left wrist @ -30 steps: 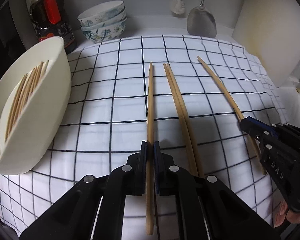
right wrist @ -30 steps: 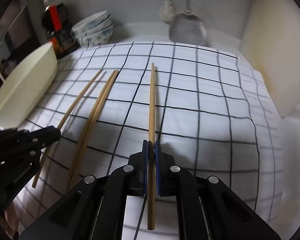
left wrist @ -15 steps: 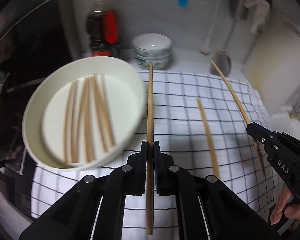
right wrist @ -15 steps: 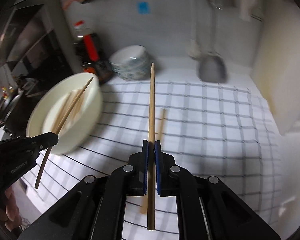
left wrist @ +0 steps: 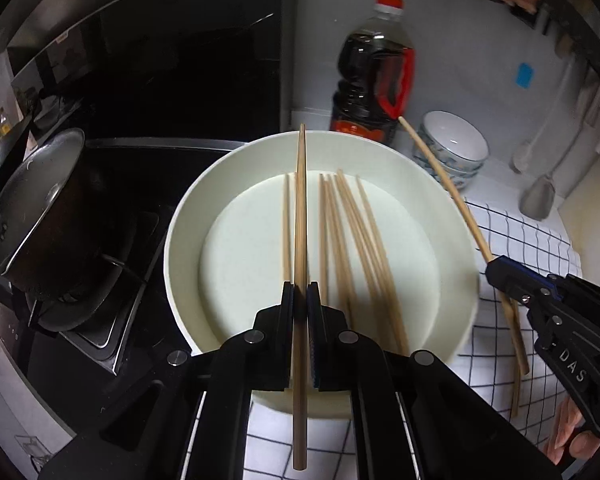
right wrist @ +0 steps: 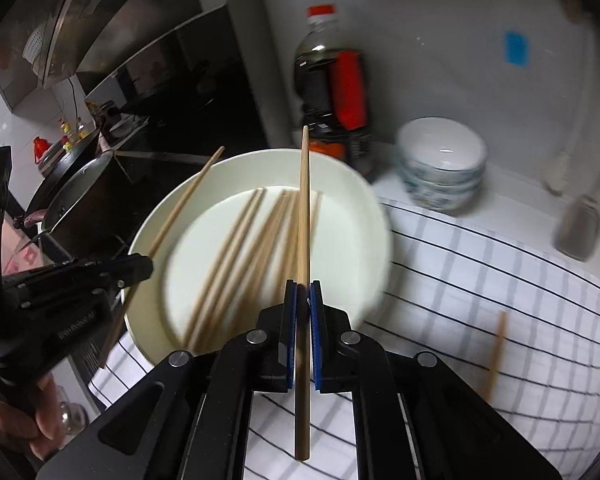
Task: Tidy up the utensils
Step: 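Carry both held chopsticks over the white bowl and lower them inside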
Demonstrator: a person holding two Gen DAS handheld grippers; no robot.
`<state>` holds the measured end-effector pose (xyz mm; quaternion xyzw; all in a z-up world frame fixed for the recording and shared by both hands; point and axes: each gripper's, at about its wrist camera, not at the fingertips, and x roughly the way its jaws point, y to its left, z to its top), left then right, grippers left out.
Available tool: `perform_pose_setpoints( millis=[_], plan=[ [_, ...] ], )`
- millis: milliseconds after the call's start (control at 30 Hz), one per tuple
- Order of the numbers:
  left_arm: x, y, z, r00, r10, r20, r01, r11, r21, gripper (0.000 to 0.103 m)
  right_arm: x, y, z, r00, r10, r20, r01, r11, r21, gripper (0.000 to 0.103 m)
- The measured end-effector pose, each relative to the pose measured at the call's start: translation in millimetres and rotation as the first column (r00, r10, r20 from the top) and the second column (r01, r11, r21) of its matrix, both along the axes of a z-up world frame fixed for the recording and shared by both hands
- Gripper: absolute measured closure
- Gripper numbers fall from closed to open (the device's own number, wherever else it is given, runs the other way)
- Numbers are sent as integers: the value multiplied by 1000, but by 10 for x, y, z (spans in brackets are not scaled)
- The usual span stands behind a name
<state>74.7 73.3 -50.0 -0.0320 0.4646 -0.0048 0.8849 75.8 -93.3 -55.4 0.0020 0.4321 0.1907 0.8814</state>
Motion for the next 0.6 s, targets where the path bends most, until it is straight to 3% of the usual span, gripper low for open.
perform_pose_setpoints(
  millis=[233, 600],
  plan=[
    [226, 141, -222, 999, 6, -32, -6, 1000, -2, 96, 311, 387, -146, 997, 37, -63, -38, 999, -19, 97],
    [353, 197, -469, 997, 26, -75, -27, 1000, -8, 96, 536, 531, -399, 993, 19, -116, -25, 998, -50, 97]
  ],
)
